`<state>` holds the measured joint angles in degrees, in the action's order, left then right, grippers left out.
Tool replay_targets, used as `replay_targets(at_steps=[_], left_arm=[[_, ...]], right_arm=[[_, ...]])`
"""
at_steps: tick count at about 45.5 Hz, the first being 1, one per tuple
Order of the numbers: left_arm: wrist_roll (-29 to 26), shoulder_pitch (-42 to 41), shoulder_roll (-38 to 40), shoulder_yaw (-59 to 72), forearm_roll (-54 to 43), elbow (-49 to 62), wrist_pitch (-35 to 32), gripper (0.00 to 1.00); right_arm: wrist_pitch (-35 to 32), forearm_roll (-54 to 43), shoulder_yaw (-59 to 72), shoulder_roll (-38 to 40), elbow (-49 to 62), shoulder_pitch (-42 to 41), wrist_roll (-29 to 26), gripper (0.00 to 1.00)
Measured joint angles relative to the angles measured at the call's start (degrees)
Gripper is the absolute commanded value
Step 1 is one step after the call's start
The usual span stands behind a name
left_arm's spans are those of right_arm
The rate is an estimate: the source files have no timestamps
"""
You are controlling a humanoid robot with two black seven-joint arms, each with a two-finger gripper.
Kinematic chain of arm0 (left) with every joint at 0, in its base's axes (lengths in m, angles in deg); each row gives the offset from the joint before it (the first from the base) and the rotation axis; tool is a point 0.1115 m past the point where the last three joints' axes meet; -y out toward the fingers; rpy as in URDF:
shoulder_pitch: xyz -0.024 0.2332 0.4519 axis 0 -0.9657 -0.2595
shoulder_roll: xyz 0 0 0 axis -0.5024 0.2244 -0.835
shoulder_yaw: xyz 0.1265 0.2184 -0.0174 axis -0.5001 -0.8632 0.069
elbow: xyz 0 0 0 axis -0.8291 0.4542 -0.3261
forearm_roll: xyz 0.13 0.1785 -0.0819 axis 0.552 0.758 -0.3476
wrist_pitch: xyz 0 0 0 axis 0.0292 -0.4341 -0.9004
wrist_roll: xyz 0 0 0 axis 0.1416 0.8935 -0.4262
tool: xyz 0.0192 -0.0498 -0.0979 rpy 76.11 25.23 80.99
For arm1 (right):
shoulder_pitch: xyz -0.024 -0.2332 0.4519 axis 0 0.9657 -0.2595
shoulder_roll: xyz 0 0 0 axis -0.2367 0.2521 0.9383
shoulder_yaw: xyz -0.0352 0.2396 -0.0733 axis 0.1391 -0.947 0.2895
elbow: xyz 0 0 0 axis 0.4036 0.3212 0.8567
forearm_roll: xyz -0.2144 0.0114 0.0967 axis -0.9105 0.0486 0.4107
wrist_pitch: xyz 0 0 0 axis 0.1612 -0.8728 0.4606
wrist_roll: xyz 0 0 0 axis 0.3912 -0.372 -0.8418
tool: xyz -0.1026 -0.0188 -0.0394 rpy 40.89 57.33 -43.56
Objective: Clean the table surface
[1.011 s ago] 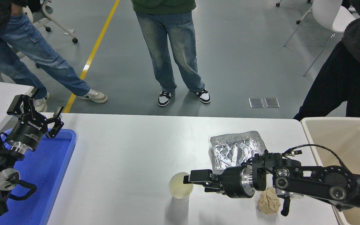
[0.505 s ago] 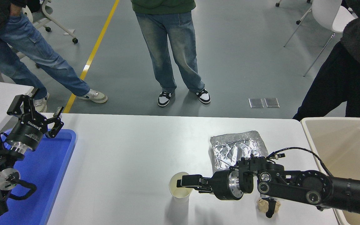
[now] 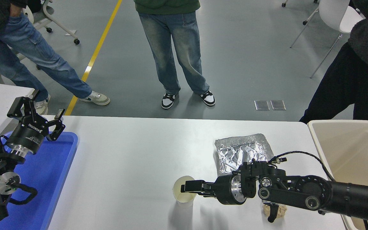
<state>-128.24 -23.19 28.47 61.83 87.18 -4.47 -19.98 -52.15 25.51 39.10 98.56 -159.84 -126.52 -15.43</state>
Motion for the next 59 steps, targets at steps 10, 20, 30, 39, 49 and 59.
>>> replay_targets(at_steps=[10,20,30,39,49,59], left_arm=[[0.0,0.0,0.0,0.0,0.0,0.0,0.0,1.00],[0.0,0.0,0.0,0.0,0.0,0.0,0.0,1.00],[0.0,0.0,0.0,0.0,0.0,0.0,0.0,1.00],[0.0,0.0,0.0,0.0,0.0,0.0,0.0,1.00],[0.0,0.0,0.0,0.0,0.0,0.0,0.0,1.00],[0.0,0.0,0.0,0.0,0.0,0.0,0.0,1.00]], right_arm=[[-0.2,-1.7,0.1,-0.5,0.5,0.0,0.0,0.88],[-0.4,-3.2,0.9,-1.1,0.7,0.0,0.0,0.78],[-0.7,-4.5,1.3,-1.5,0.8,-0.1,0.0,0.44],[-1.9,-4.9,1.7,-1.5,0.9,-0.4,-0.1,0.06],[-3.1,-4.9,1.9,-1.3,0.9,-0.8,-0.2,0.00],[-4.5,-4.7,2.0,-0.7,0.8,-1.1,-0.2,0.00]])
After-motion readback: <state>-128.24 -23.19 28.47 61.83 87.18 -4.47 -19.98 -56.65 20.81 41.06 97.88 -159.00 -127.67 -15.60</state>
